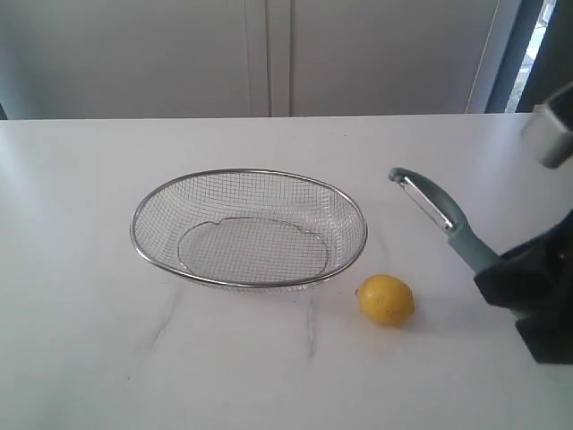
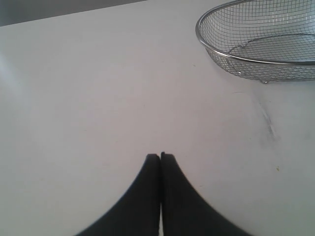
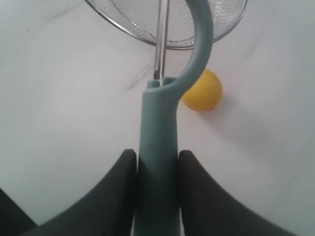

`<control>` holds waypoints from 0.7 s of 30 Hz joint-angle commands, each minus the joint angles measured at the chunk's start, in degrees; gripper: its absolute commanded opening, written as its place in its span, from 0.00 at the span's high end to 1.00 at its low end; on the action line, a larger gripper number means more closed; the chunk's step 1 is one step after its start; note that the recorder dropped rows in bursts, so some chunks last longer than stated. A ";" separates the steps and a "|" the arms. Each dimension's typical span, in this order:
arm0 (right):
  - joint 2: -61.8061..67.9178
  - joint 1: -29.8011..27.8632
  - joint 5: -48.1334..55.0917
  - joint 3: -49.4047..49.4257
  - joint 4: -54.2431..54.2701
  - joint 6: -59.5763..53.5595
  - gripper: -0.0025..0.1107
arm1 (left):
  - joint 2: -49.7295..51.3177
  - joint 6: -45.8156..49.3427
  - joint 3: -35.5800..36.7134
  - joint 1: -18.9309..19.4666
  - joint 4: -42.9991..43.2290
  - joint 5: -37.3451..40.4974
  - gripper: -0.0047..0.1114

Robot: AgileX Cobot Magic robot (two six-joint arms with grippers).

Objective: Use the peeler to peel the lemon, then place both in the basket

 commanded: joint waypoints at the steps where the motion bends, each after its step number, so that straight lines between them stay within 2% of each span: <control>1: -2.32 -0.16 -2.88 3.91 -2.13 3.93 0.98 | -0.30 -0.01 0.22 -0.26 -0.12 0.06 0.96; 6: -2.43 -0.16 -4.40 5.16 -8.73 16.23 0.98 | -0.30 -0.01 0.22 -0.26 -0.12 0.06 0.96; 21: -2.43 -0.16 -4.40 5.16 -8.61 17.04 0.98 | -0.30 -0.01 0.22 -0.26 -0.12 0.06 0.96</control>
